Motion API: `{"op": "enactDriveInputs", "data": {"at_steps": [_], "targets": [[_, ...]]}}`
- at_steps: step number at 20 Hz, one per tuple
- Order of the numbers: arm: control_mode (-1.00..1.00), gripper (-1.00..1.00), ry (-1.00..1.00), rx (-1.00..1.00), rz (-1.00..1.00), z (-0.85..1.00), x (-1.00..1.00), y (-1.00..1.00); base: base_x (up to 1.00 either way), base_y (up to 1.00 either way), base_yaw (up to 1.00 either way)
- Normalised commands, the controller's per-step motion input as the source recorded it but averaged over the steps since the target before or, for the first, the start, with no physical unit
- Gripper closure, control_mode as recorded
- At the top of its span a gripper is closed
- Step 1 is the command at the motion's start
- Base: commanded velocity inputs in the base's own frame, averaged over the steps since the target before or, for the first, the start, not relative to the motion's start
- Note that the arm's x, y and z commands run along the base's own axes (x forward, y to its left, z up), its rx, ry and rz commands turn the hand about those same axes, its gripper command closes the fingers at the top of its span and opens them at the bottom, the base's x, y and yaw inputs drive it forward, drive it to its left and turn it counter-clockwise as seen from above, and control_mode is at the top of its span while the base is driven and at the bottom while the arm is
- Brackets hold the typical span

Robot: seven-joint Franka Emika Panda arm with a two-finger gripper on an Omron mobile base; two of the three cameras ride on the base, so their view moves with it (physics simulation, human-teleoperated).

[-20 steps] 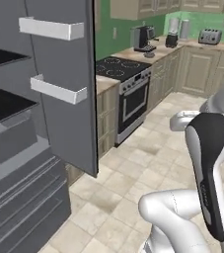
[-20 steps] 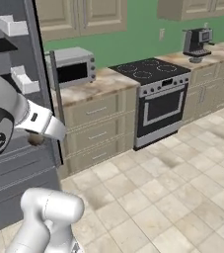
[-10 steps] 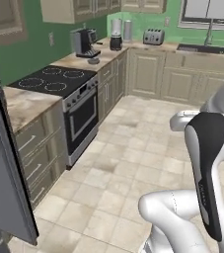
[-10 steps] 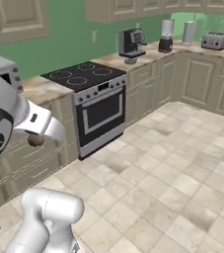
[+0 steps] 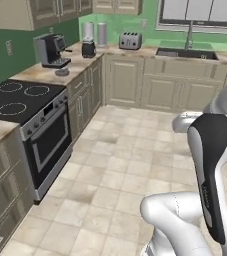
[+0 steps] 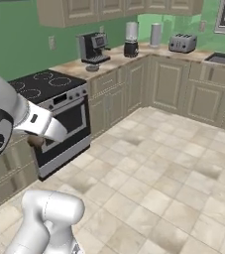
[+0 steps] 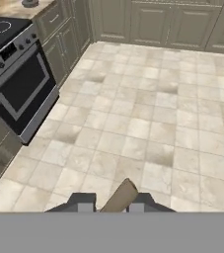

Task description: Grab the garlic and onion from the fridge, place them in the blender, close the lid, and turn on the blender to create a marinade.

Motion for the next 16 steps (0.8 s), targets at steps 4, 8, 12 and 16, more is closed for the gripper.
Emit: {"op": "enactDriveInputs", "data": {"at_steps": [4,8,12,16], "targets": [[1.0,1.0,0.0,0.0,0.0,0.0,0.0,0.0,1.0,-0.22,-0.11],[1.0,1.0,0.0,0.0,0.0,0.0,0.0,0.0,1.0,-0.21,-0.11],[1.0,1.0,0.0,0.0,0.0,0.0,0.0,0.0,1.0,-0.2,-0.11],[1.0,1.0,0.0,0.0,0.0,0.0,0.0,0.0,1.0,-0.13,-0.1]]}}
